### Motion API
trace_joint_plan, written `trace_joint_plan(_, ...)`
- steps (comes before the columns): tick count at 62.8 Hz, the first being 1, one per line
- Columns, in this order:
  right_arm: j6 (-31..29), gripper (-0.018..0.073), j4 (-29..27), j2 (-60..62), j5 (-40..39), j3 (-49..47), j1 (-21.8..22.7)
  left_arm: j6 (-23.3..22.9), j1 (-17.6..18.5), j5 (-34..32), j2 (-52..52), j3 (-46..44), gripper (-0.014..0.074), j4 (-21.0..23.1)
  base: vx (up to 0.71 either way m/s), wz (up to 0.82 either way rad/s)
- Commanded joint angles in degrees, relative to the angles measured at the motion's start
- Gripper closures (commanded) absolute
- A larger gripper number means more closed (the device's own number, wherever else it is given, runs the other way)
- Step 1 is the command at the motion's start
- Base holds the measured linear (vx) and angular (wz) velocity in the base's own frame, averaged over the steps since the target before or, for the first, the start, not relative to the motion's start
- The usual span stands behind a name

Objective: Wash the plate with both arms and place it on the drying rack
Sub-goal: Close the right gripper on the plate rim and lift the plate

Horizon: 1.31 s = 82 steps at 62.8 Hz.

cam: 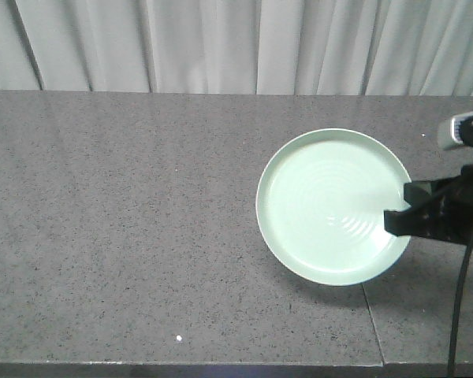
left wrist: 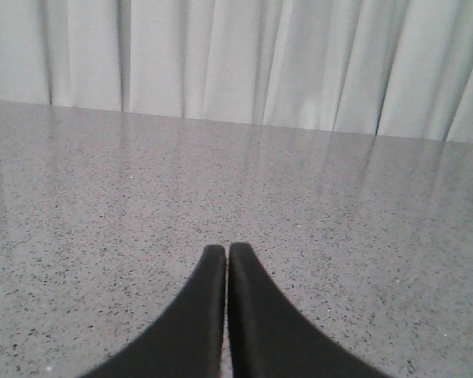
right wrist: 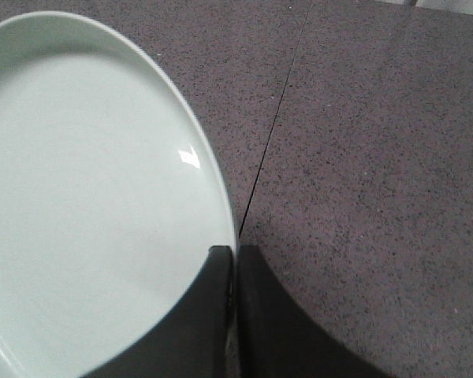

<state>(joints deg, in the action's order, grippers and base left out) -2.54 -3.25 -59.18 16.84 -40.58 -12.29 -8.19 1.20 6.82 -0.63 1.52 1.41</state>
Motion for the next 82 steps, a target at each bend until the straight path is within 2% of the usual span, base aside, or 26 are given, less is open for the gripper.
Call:
trace_joint_plan(1, -0.44, 0.0568, -0.01, 4.81, -7.81, 3.35, 0.19, -0.49, 0.07, -3.98, -0.94, 0.86, 0.0602, 0.45, 0.0, 0.0)
trace_joint_plan(19, -0.44, 0.0568, -0.01, 11.75, -11.22, 10.73, 0.19, -0.49, 0.07, -3.98, -0.94, 0.86, 0.0602, 0.45, 0.0, 0.0)
trace_joint_plan(82, -0.38, 0.0568, 0.18, 12.79, -10.15, 10.74, 0.19, -0.49, 0.07, -3.98, -0.94, 0.86, 0.0602, 0.45, 0.0, 0.0)
